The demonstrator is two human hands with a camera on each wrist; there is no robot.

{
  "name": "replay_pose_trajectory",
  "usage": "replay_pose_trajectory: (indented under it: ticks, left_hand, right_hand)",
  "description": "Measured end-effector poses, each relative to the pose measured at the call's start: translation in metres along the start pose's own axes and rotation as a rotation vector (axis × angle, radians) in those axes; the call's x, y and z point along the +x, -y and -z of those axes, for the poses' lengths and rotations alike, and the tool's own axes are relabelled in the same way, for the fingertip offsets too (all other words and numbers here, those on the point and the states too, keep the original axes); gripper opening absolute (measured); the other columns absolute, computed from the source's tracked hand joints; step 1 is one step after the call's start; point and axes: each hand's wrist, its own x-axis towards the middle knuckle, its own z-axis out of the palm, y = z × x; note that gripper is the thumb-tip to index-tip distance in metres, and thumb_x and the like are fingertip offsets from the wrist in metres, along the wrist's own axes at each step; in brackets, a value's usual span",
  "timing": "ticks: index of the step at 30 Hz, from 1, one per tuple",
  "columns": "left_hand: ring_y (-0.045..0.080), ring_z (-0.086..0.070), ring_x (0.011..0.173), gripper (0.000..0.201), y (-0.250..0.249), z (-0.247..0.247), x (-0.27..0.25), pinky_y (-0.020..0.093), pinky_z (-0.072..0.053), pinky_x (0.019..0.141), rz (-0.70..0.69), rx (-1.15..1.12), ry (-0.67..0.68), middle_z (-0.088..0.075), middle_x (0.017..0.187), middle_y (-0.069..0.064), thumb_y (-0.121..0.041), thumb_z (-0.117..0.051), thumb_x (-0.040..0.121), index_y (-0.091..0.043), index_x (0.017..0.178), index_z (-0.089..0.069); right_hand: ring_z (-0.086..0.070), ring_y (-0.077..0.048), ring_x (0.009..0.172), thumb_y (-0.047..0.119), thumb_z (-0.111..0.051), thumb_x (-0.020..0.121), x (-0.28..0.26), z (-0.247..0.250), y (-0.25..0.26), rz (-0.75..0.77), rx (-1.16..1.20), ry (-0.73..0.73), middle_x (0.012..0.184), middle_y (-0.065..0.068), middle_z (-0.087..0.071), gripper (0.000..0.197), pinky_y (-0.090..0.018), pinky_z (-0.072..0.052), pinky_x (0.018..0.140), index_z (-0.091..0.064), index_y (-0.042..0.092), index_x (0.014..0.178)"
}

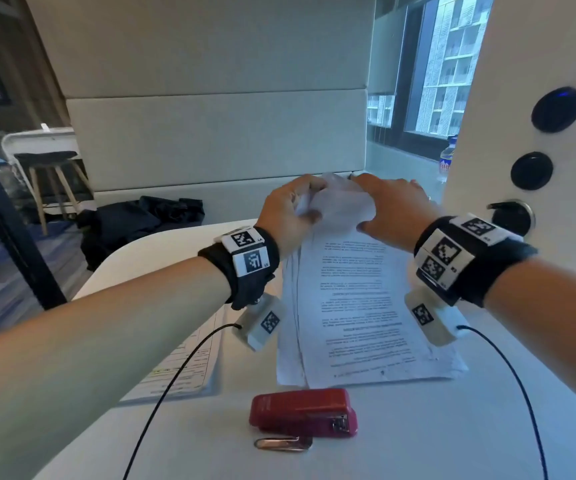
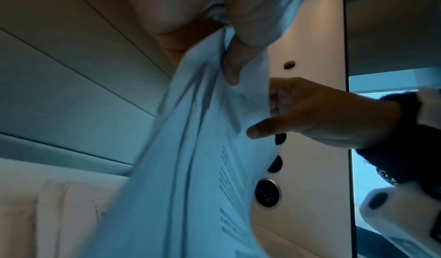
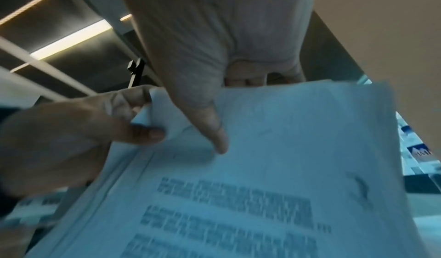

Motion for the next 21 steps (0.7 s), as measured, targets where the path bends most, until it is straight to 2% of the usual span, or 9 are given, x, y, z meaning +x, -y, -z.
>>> replay_pose_trajectory:
  ticks: [1,2,4,6,8,12,15,18,21]
  left_hand:
    - [0.014,-0.061,0.101,0.054,-0.003,0.003,-0.001,0.023,-0.046,0.087,-0.001,-0.035,-0.003,-0.062,0.102,-0.001,0.011,-0.063,0.075,-0.027,0.112,-0.055]
    - [0.019,-0.062,0.103,0.069,-0.007,0.007,-0.002,0.025,-0.049,0.082,0.028,-0.093,-0.006,-0.06,0.104,0.0,0.013,-0.063,0.074,-0.038,0.118,-0.047]
    - [0.019,-0.062,0.09,0.085,-0.013,0.016,-0.002,0.026,-0.053,0.071,0.106,-0.181,-0.009,-0.061,0.096,0.002,0.014,-0.067,0.072,-0.043,0.127,-0.035]
    - [0.01,-0.058,0.078,0.058,-0.018,0.031,-0.001,0.021,-0.049,0.067,0.179,-0.057,-0.008,-0.061,0.086,-0.007,0.007,-0.073,0.074,-0.022,0.12,-0.052]
    - [0.006,-0.053,0.06,0.017,-0.025,0.048,-0.005,0.021,-0.04,0.055,0.304,0.176,0.011,-0.062,0.074,-0.008,-0.013,-0.074,0.081,-0.016,0.096,-0.067]
    - [0.005,-0.05,0.053,0.009,-0.036,0.082,-0.004,0.019,-0.039,0.052,0.312,0.342,-0.063,-0.063,0.077,0.0,-0.023,-0.069,0.087,-0.015,0.09,-0.072]
    - [0.009,-0.051,0.058,0.006,-0.054,0.114,0.001,0.02,-0.037,0.06,0.275,0.494,-0.114,-0.06,0.071,-0.002,-0.024,-0.065,0.089,-0.022,0.086,-0.069]
    - [0.016,-0.048,0.069,0.022,-0.068,0.146,0.002,0.024,-0.032,0.062,0.226,0.663,-0.059,-0.052,0.067,0.002,-0.018,-0.058,0.091,-0.018,0.069,-0.058]
    - [0.014,-0.045,0.086,0.018,-0.078,0.169,-0.006,0.021,-0.028,0.071,0.243,0.83,0.022,-0.051,0.09,0.005,-0.017,-0.056,0.094,-0.004,0.103,-0.065]
  right_hand:
    - [-0.058,-0.032,0.105,0.023,-0.068,0.079,0.002,0.007,0.0,0.008,0.006,-0.013,0.098,-0.01,-0.064,0.038,-0.036,-0.045,0.086,-0.061,0.018,0.115]
    - [-0.06,-0.032,0.093,0.021,-0.067,0.079,0.002,0.013,0.001,0.017,0.022,-0.036,0.081,-0.007,-0.06,0.02,-0.031,-0.042,0.072,-0.066,0.016,0.099]
    - [-0.056,-0.031,0.078,0.018,-0.066,0.082,-0.003,0.027,0.002,0.066,0.067,-0.172,0.07,-0.004,-0.054,0.003,-0.029,-0.038,0.063,-0.066,0.017,0.085]
    - [-0.057,-0.033,0.069,0.015,-0.066,0.082,-0.007,0.037,0.003,0.157,0.129,-0.439,0.067,-0.008,-0.059,0.002,-0.033,-0.044,0.058,-0.065,0.017,0.081]
    - [-0.056,-0.033,0.061,0.017,-0.065,0.081,-0.008,0.046,0.002,0.175,0.214,-0.624,0.062,-0.006,-0.059,0.008,-0.037,-0.048,0.056,-0.057,0.019,0.079]
    - [-0.044,-0.026,0.057,0.028,-0.064,0.078,-0.013,0.062,0.007,0.094,0.483,-0.712,0.058,0.001,-0.043,0.019,-0.037,-0.04,0.053,-0.046,0.033,0.074]
    - [-0.035,-0.012,0.053,0.023,-0.071,0.072,-0.024,0.061,0.016,0.009,0.688,-0.651,0.052,0.009,-0.04,0.03,-0.03,-0.029,0.05,-0.044,0.02,0.057]
    - [-0.047,-0.008,0.054,0.022,-0.075,0.07,-0.044,0.052,0.033,-0.078,0.825,-0.44,0.06,0.002,-0.058,0.02,-0.029,-0.041,0.05,-0.06,0.019,0.058]
    - [-0.066,-0.017,0.061,0.003,-0.074,0.076,-0.065,0.037,0.048,-0.074,0.853,-0.095,0.073,-0.008,-0.071,0.013,-0.03,-0.056,0.061,-0.072,0.015,0.076]
